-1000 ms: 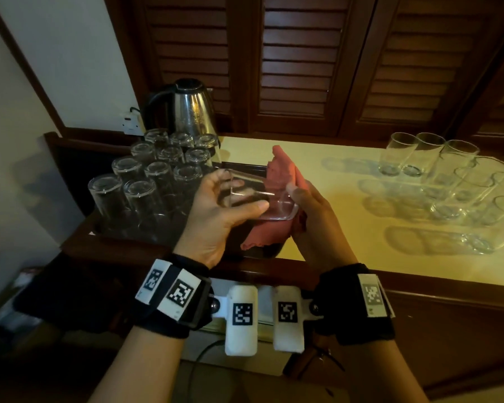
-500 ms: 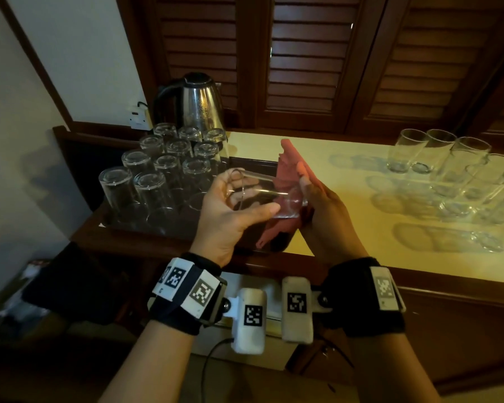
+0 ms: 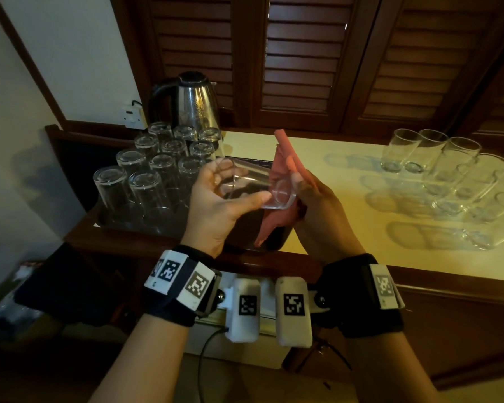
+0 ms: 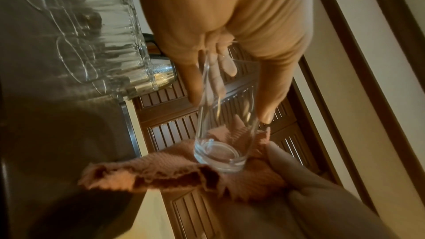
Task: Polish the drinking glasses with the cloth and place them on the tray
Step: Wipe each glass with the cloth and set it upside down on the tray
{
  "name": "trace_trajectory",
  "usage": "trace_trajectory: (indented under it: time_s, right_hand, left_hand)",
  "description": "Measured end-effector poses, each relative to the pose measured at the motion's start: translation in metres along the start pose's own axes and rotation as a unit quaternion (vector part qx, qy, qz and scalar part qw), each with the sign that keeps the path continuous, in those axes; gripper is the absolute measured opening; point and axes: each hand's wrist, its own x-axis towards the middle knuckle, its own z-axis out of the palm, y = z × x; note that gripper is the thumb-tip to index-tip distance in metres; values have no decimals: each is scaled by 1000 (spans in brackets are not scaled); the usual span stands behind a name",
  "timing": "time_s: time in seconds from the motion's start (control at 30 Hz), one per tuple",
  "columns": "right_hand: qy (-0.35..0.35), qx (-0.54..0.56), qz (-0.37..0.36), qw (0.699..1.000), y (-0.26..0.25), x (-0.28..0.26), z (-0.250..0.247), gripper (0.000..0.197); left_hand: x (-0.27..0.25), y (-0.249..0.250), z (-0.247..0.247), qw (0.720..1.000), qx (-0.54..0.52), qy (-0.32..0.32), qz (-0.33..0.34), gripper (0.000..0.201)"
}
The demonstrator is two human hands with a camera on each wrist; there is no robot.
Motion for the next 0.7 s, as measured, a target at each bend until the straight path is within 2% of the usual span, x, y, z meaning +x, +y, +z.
trace_trajectory:
  time_s: [0.07,0.17,0.33,0.47,0.6,0.7]
  right_hand:
    - [21,6,13,1000,3,2,0,41]
    - [27,-4,32,999,1,8,0,48]
    - [32,19,16,999,4,4,-5,48]
    - [55,67,37,996,16,1,-11,51]
    - [93,103,46,989,23,4,-15,54]
    - [105,120,43,986,20,5,-19,50]
  left_hand:
    - [5,3,-1,1000,-2,13,0,100]
    - [6,5,6,999,44,-2,11,93]
    - [15,2,6,997,70,1,19,77]
    - [24,-4,14,996,80,-18,17,82]
    - [27,-16,27,1000,25,-14,5,96]
    - [33,-22,32,999,-45,-11,-16,83]
